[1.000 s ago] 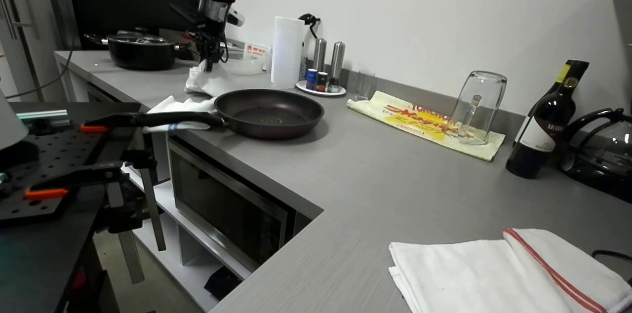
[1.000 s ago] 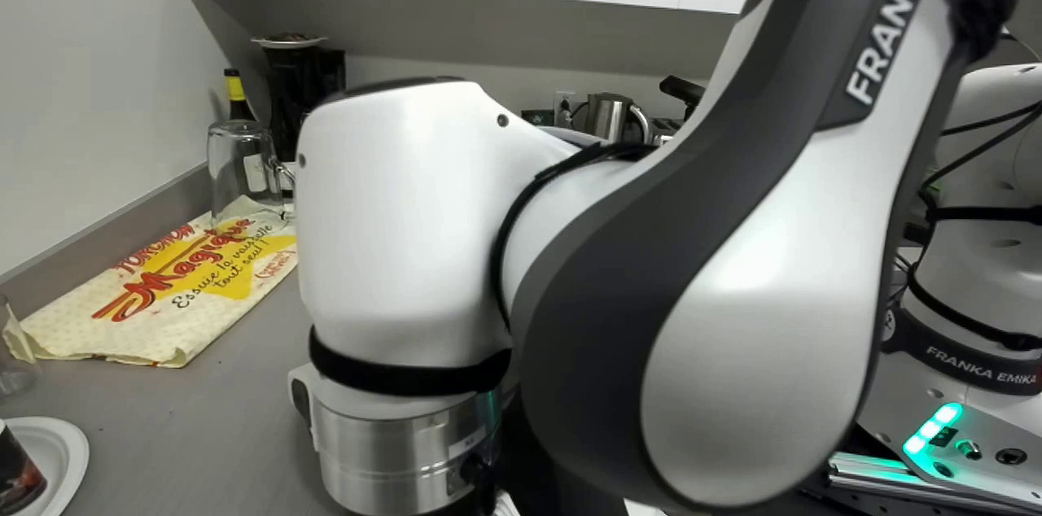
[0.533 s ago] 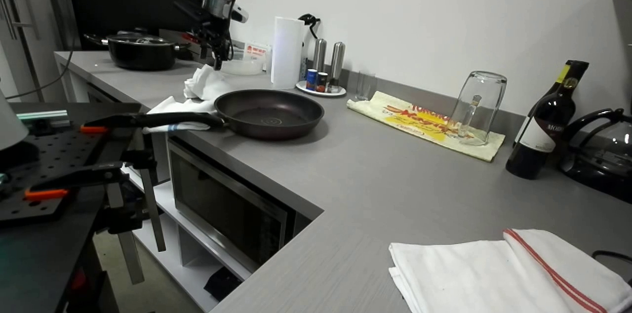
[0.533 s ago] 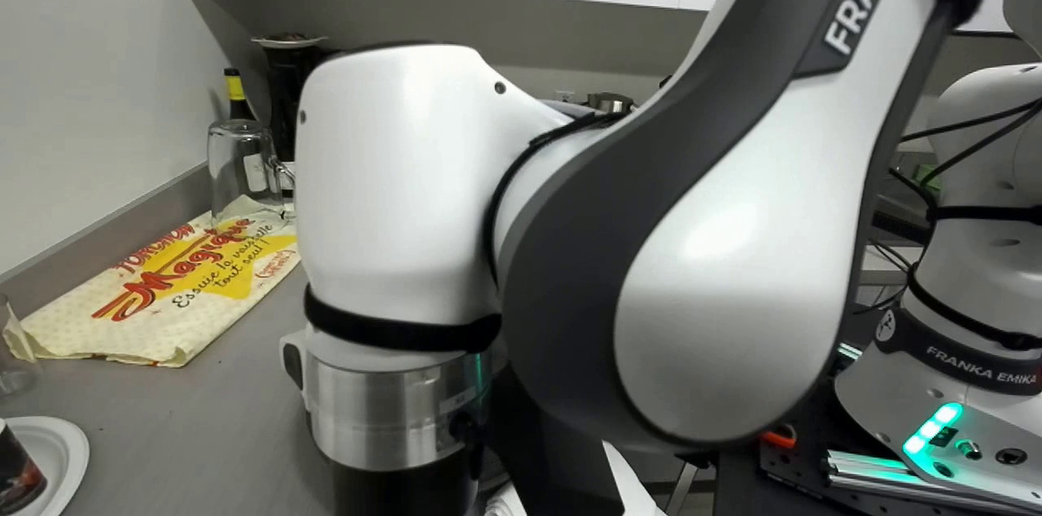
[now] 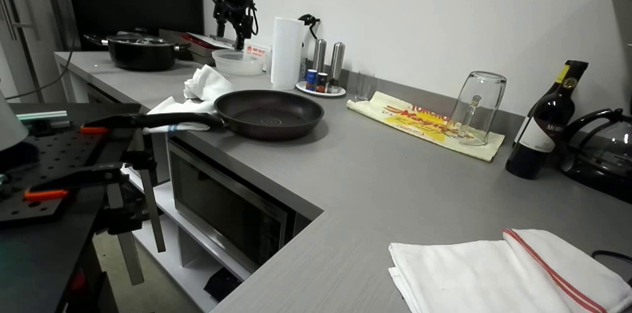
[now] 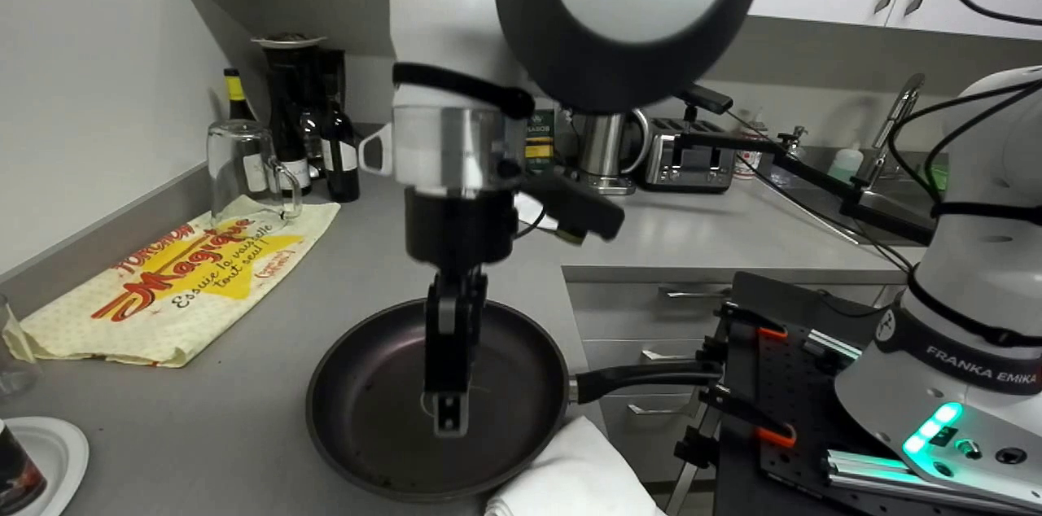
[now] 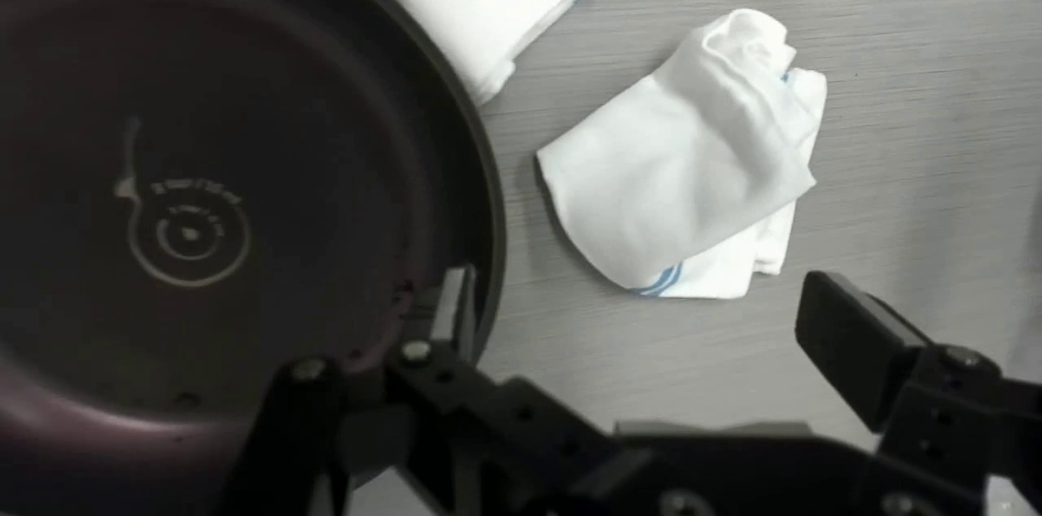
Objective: Use the towel to wipe the pan.
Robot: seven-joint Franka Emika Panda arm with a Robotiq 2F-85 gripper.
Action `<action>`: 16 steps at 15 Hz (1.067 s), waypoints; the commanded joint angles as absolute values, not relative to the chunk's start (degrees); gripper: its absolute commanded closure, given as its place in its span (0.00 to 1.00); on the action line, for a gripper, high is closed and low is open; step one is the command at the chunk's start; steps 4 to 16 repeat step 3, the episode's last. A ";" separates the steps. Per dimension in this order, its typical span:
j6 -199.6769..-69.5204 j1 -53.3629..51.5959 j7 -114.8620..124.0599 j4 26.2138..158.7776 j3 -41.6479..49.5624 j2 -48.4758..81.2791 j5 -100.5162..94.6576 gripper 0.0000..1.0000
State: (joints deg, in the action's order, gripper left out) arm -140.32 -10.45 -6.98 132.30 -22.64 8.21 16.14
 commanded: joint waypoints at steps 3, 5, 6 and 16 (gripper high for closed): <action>-130.85 -8.38 -14.62 140.27 -14.83 -11.16 25.22 0.00; -130.85 -8.38 -14.62 140.27 -14.83 -11.16 25.22 0.00; -130.85 -8.38 -14.62 140.27 -14.83 -11.16 25.22 0.00; -130.85 -8.38 -14.62 140.27 -14.83 -11.16 25.22 0.00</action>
